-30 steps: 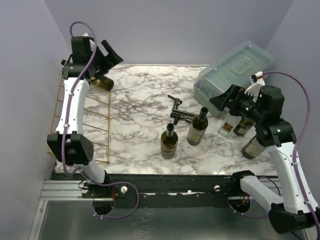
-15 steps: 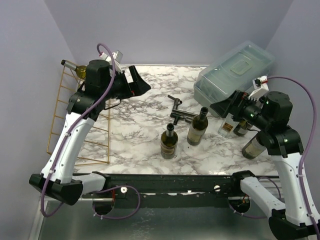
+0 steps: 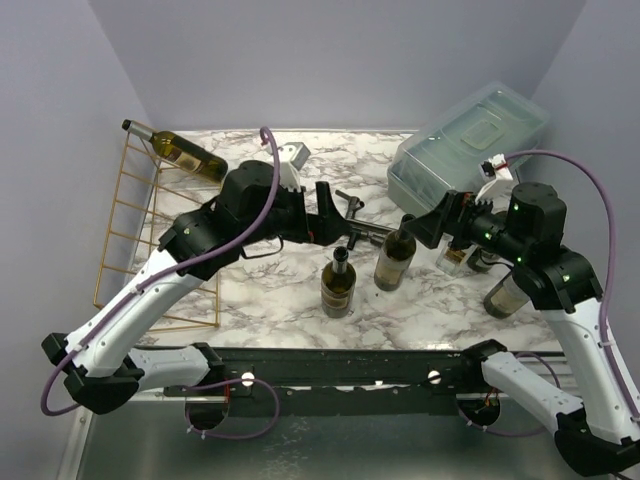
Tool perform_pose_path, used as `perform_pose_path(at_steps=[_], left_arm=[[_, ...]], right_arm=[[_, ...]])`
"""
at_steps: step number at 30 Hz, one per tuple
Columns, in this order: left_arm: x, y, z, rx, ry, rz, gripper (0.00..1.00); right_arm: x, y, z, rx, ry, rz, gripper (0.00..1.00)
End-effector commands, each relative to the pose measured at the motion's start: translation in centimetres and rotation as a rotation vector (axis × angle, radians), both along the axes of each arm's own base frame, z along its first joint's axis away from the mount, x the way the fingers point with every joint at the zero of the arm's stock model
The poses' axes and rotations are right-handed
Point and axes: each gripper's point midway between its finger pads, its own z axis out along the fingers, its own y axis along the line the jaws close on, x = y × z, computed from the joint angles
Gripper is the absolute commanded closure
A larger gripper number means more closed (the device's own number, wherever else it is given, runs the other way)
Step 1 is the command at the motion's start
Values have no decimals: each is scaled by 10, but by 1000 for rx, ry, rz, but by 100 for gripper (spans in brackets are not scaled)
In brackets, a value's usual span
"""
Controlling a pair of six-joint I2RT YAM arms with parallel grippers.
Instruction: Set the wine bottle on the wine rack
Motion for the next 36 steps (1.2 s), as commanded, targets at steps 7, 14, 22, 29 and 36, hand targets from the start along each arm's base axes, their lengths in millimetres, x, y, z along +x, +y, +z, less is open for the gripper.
perform_pose_path(at_steps=[7, 14, 22, 29, 36], left_arm=[[-28, -6, -12, 382, -174, 130, 1], [-42, -18, -28, 465, -191, 136, 1], [-49, -17, -55, 510, -128, 207, 6], [-46, -19, -74, 566, -119, 224, 16], [-40, -23, -99, 643, -118, 255, 26]], right_arm=[[-6, -20, 17, -73, -104, -69, 1], [-16, -27, 17, -56, -89, -103, 1], [-21, -31, 17, -53, -78, -116, 1], [-23, -28, 11, -15, -55, -127, 1], [-22, -28, 11, -12, -48, -127, 1]])
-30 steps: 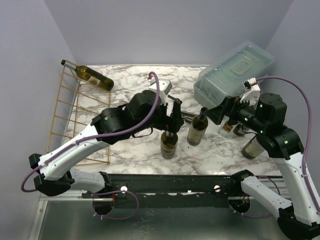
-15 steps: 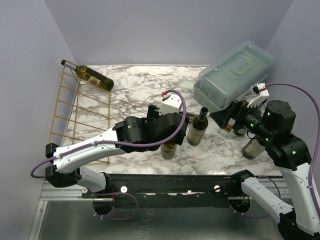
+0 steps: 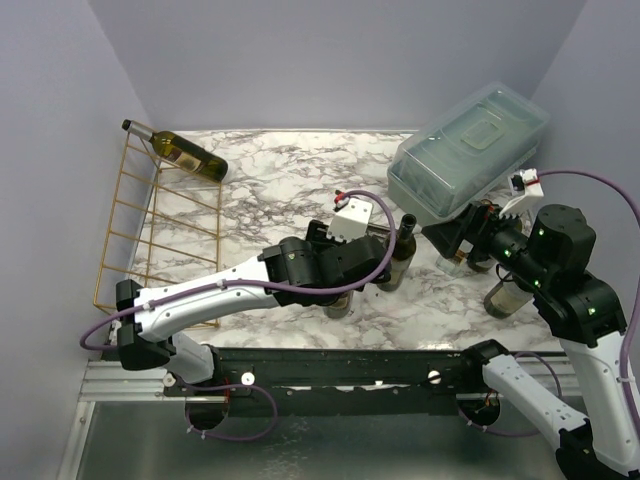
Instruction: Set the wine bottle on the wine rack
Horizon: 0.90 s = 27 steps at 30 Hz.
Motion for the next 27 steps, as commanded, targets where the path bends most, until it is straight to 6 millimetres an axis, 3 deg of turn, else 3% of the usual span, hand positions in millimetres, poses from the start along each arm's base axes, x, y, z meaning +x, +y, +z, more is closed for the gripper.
perform_pose_path(at_steps=[1, 19, 27], left_arm=[[5, 5, -18, 70, -15, 46, 28], [15, 4, -26, 53, -43, 82, 42], [15, -1, -26, 14, -28, 67, 65]], right_arm=[[-1, 1, -5, 4, 25, -2, 1], [4, 5, -10, 16, 38, 5, 1], [4, 4, -9, 17, 35, 0, 1]])
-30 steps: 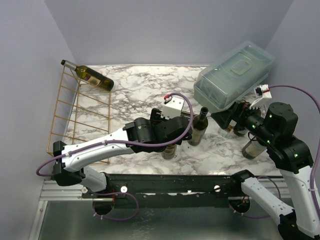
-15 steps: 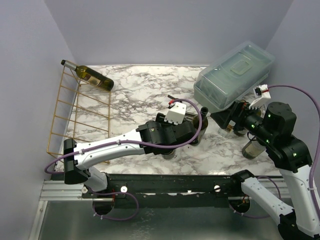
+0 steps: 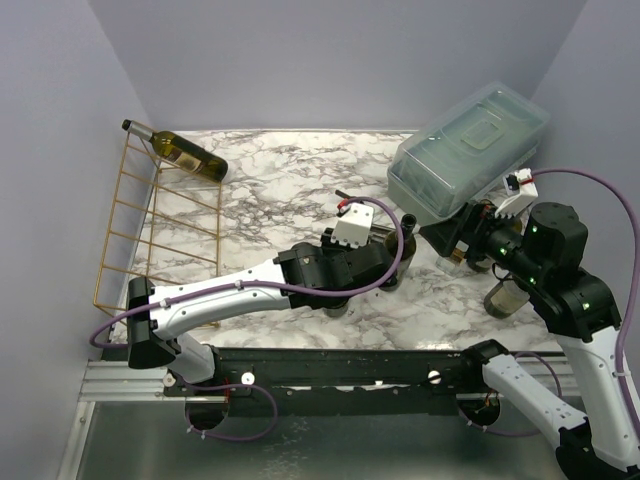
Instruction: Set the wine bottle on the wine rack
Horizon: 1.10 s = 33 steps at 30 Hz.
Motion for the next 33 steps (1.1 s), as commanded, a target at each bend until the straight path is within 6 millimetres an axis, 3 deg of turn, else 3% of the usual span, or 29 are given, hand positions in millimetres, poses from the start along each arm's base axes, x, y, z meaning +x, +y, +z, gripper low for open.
perform_pose_path(at_steps=[1, 5, 13, 18, 24, 33], left_arm=[[3, 2, 7, -37, -8, -3, 67], [5, 3, 12, -41, -9, -10, 80], [18, 17, 44, -93, -26, -16, 87], [34, 33, 55, -123, 6, -10, 100], [66, 65, 66, -138, 31, 29, 100], [116, 126, 104, -206, 5, 140, 100]], right_arm=[[0, 2, 2, 7, -9, 6, 1], [0, 3, 4, 10, -13, 10, 1], [2, 2, 3, 4, -13, 7, 1], [7, 4, -2, 3, -8, 5, 1], [14, 8, -4, 7, -7, 15, 1], [28, 18, -8, 18, 4, 36, 2]])
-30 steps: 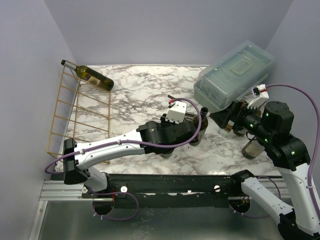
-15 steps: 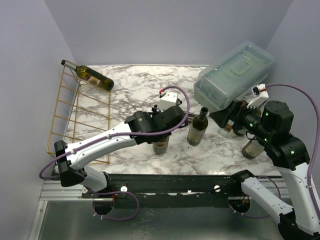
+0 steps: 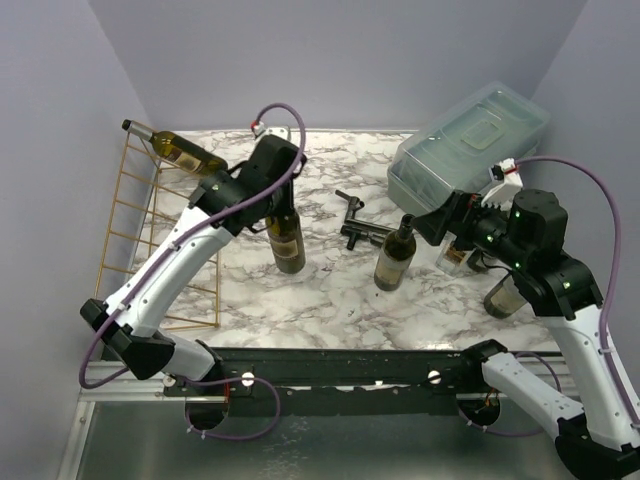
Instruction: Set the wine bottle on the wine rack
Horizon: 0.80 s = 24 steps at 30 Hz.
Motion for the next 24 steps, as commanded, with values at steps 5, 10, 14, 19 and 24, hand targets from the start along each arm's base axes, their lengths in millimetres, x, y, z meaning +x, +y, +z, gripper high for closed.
perform_pose_path(at_steps=[5, 10, 14, 19, 24], left_arm=[[48, 60, 64, -116, -103, 79, 100], [83, 106, 76, -221, -138, 191, 100], [104, 160, 82, -304, -181, 348, 100], [125, 212, 90, -484, -257, 483, 100], [144, 249, 84, -570, -272, 577, 100]], right_arm=[[18, 10, 18, 39, -58, 8, 2], [26, 12, 24, 39, -78, 4, 2], [31, 14, 19, 36, -72, 8, 2], [35, 15, 10, 27, -53, 7, 1], [37, 15, 7, 13, -48, 10, 1]])
